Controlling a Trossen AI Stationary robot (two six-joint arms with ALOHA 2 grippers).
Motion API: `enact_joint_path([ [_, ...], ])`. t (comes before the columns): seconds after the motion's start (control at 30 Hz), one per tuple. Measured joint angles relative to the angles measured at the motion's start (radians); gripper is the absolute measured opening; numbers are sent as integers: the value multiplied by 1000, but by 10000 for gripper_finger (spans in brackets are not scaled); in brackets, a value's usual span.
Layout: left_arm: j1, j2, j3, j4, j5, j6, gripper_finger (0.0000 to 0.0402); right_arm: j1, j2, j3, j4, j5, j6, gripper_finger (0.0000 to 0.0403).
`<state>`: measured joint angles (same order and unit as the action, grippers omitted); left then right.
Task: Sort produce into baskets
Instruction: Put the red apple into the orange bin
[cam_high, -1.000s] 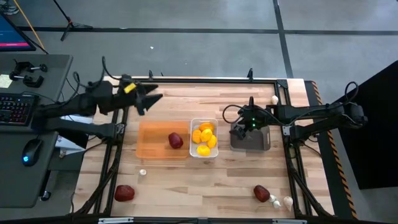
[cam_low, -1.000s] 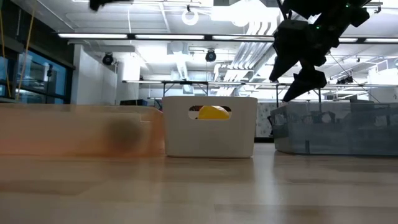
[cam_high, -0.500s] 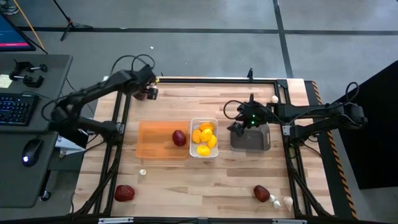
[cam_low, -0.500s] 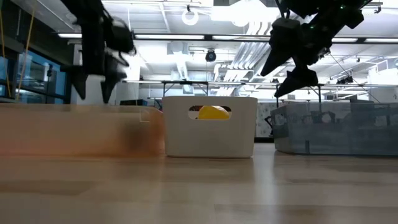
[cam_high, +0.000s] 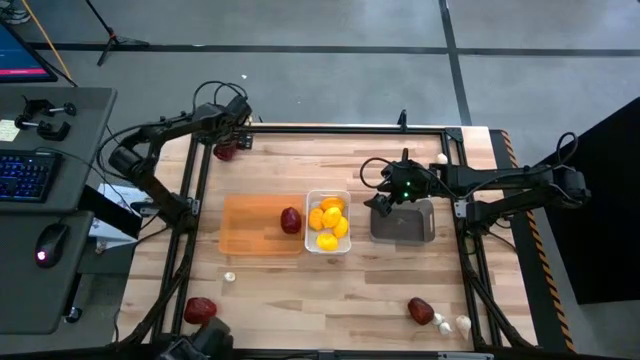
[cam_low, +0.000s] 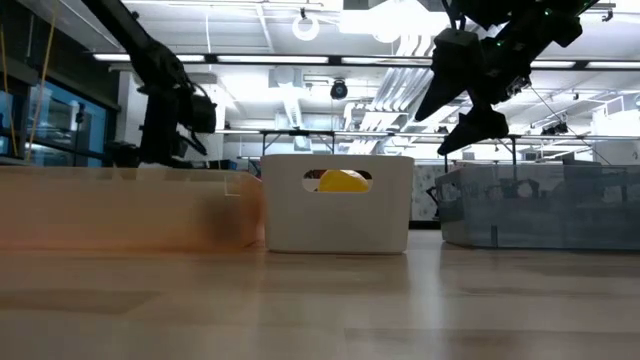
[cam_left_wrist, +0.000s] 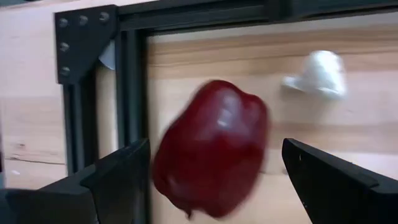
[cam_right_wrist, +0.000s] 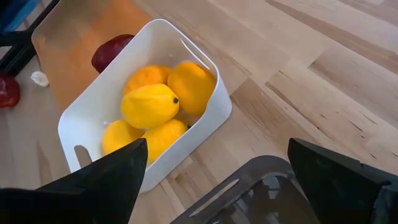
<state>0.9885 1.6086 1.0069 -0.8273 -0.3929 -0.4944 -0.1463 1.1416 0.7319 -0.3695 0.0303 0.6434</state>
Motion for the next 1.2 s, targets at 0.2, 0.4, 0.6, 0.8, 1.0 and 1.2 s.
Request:
enact_joint_path([
  [0.2,-1,86,17,3,0,10,351,0,0,0,1,0,-19,378],
  [0.4,-34,179,35,-38,27,-14,351,3,0,0,1,0,-16,378],
  [0.6,-83,205,40,-47,30,5,351,3,0,0,1,0,-15,378],
  [0.8,-116,138,33,-45,97,42,313,3,1,0,1,1,-16,378],
  [1.0,-182,-30,33,-37,93,34,267,3,1,0,1,1,-19,378],
  [1.2,-404,-294,34,-3,150,-2,269,2,1,0,1,1,-15,378],
])
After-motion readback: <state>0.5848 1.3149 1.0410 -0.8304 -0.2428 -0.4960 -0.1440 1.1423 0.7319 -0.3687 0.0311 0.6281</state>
